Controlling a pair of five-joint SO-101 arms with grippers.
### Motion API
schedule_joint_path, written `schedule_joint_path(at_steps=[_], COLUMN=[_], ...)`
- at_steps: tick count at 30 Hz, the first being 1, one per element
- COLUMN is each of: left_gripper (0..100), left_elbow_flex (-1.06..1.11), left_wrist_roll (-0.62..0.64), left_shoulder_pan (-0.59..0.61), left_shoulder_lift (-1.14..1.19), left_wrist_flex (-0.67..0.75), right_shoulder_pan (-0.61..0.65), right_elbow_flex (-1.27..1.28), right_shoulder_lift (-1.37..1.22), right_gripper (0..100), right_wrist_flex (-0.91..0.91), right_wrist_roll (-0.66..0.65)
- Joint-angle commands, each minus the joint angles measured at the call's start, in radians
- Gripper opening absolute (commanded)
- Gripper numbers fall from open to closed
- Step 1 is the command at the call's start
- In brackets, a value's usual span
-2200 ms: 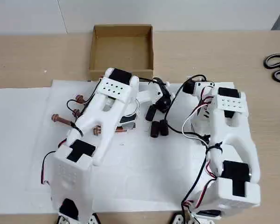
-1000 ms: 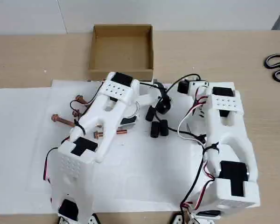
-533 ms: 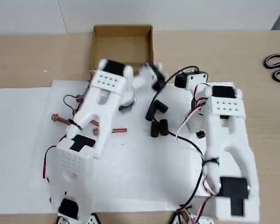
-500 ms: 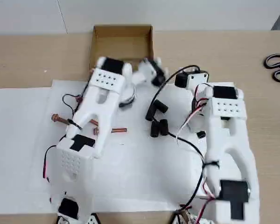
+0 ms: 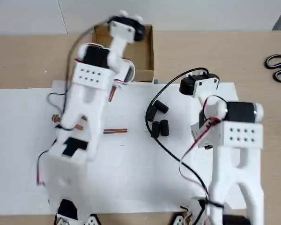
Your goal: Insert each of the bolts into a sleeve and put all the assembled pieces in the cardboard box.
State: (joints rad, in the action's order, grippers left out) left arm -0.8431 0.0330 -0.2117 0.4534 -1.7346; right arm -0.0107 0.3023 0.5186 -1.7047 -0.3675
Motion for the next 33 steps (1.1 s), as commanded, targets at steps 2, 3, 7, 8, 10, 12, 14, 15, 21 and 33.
schedule_joint_path(at_steps=[2, 3, 7, 8, 10, 12, 14, 15, 21, 33], left_gripper=[0, 0, 0, 0, 0, 0, 0, 0, 0, 0], left_elbow_flex=[0.160, 0.209, 0.351, 0.383, 0.444, 0.509, 0.587, 0.622, 0.849, 1.326], left_wrist_roll=[0.068, 0.083, 0.161, 0.186, 0.238, 0.285, 0.351, 0.388, 0.588, 0.617], left_shoulder_pan=[0.003, 0.003, 0.023, 0.026, 0.029, 0.031, 0.031, 0.031, 0.031, 0.025], left_shoulder_lift=[-0.373, -0.428, -0.605, -0.647, -0.720, -0.790, -0.856, -0.890, -1.106, -1.507], left_wrist_flex=[-0.018, -0.017, -0.011, -0.008, 0.011, 0.032, 0.068, 0.089, 0.272, 0.511], right_shoulder_pan=[0.027, 0.038, 0.070, 0.081, 0.113, 0.142, 0.174, 0.193, 0.358, 0.578], right_elbow_flex=[-0.044, -0.044, -0.043, -0.043, -0.043, -0.021, 0.031, 0.068, 0.295, 0.621], right_shoulder_lift=[0.160, 0.188, 0.278, 0.297, 0.328, 0.355, 0.392, 0.415, 0.604, 0.990], right_gripper=[0.4, 0.4, 0.4, 0.4, 0.4, 0.4, 0.4, 0.4, 0.4, 0.4], right_wrist_flex=[-0.012, -0.012, 0.001, 0.005, 0.016, 0.048, 0.094, 0.119, 0.294, 0.498], right_wrist_roll=[0.048, 0.081, 0.247, 0.282, 0.333, 0.374, 0.396, 0.399, 0.404, 0.397])
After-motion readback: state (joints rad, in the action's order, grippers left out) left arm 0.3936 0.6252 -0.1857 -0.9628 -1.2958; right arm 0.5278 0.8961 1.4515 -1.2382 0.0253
